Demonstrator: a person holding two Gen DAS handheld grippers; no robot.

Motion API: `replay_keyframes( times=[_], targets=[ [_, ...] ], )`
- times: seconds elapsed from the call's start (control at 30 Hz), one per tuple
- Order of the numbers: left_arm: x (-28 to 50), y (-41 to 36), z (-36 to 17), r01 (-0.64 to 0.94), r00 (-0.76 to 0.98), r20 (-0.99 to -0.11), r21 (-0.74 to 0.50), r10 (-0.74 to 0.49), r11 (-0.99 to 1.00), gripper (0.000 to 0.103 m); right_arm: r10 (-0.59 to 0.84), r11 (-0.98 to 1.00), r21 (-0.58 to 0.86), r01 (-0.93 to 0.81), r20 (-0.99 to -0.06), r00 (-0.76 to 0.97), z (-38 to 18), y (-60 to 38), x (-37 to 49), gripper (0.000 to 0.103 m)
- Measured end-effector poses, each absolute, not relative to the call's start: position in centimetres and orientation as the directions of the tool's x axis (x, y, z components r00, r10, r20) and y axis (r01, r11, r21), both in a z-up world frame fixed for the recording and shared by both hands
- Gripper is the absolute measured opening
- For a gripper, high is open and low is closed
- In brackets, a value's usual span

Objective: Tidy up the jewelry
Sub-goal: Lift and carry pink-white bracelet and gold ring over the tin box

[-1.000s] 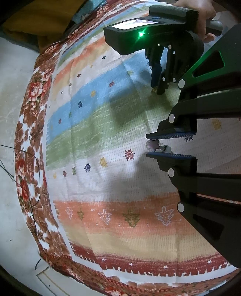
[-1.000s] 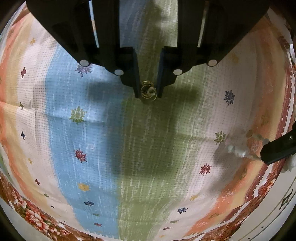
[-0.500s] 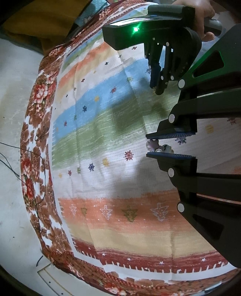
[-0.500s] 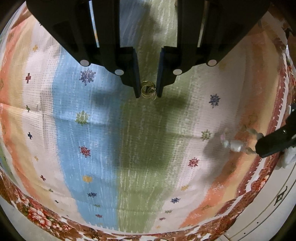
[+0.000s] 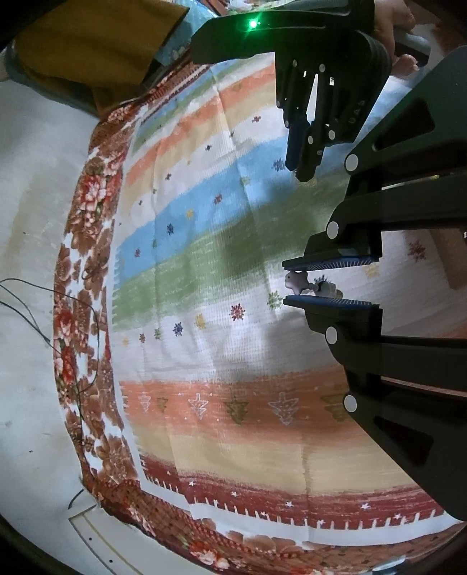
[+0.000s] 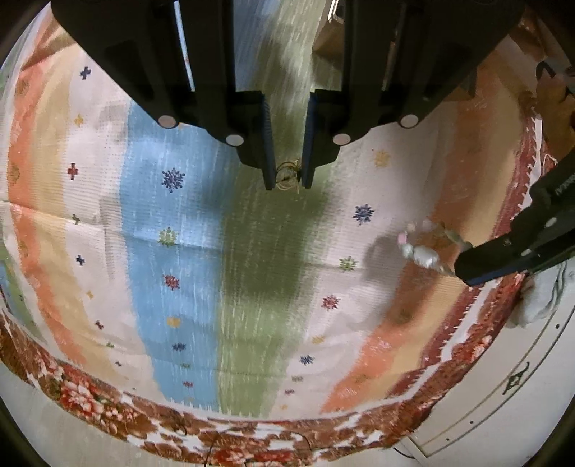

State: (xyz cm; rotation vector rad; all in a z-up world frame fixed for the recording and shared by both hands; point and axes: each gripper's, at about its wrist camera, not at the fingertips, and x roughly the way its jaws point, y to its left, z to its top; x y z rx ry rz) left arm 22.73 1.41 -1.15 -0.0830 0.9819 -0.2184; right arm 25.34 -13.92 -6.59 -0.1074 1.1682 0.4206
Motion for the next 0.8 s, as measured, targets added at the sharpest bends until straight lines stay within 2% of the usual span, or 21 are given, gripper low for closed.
replay_keyframes(
  times=[0.43, 0.8],
  targets=[
    [17.6, 1.7, 1.2, 0.158, 0.583, -0.767, -0.216, -0.268, 0.963, 0.013, 0.361, 0.901, 0.223, -0.372, -0.86, 0.36, -3.2, -15.1, 20.6, 0.016],
    [12.9, 0.5, 3.0, 0.214, 0.613, -0.726, -0.228, -0.312, 0.95, 0.013, 0.404, 0.878, 0.227, -0.422, -0.824, 0.396, -0.9, -15.0, 16.3, 0.016]
  ],
)
